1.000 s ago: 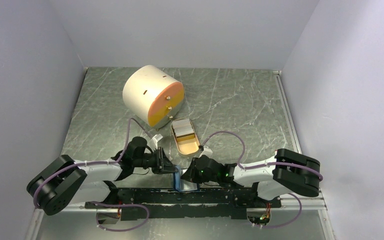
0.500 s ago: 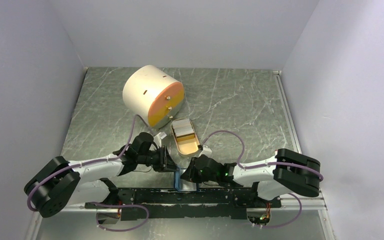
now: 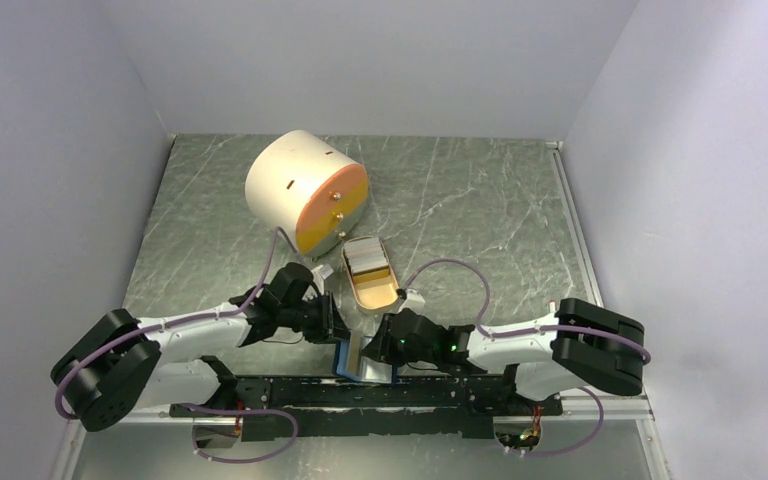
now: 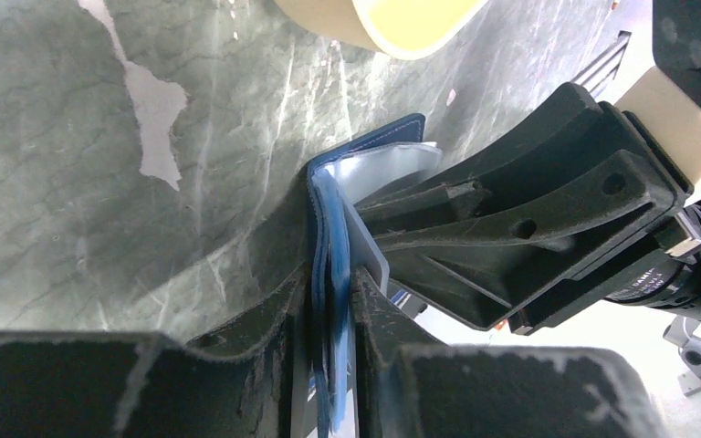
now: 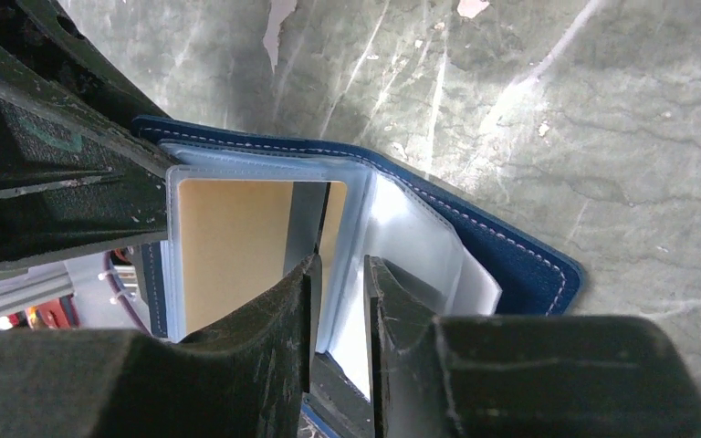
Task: Put the credit cards into the card holder
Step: Insert the credit card into the card holder.
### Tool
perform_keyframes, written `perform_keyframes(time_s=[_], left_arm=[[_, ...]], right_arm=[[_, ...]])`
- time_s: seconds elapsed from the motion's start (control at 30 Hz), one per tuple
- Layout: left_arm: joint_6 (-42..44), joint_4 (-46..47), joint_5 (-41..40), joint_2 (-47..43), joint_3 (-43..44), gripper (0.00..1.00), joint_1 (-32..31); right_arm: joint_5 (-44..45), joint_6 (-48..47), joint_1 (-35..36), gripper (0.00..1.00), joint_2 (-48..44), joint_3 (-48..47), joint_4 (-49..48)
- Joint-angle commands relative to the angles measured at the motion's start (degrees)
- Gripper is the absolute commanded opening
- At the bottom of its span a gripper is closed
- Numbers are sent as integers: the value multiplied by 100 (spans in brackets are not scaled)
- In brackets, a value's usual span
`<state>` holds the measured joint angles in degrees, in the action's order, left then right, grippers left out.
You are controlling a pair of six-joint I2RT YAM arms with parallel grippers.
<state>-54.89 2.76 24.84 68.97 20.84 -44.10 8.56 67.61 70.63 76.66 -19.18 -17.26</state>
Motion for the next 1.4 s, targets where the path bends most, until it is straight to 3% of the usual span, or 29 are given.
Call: perform_keyframes(time_s=[0.0, 0.37, 0.6, 0.83, 1.37], left_arm=[[-196, 479, 381, 90, 5, 24, -80], [-552, 696, 336, 62, -13, 10, -245], [-975, 881, 380, -288, -35, 9, -354], [-807, -175, -108, -44, 287, 9, -357], [-518, -1266, -870, 110, 881, 9, -357]], right_arm=[[232, -260, 25, 28, 147, -192, 343], [334, -547, -56, 33, 86, -387, 630], [105, -710, -194, 33, 159, -248, 123], [-32, -828, -186, 32, 626, -659, 372], [418, -598, -230, 40, -1452, -211, 1732]])
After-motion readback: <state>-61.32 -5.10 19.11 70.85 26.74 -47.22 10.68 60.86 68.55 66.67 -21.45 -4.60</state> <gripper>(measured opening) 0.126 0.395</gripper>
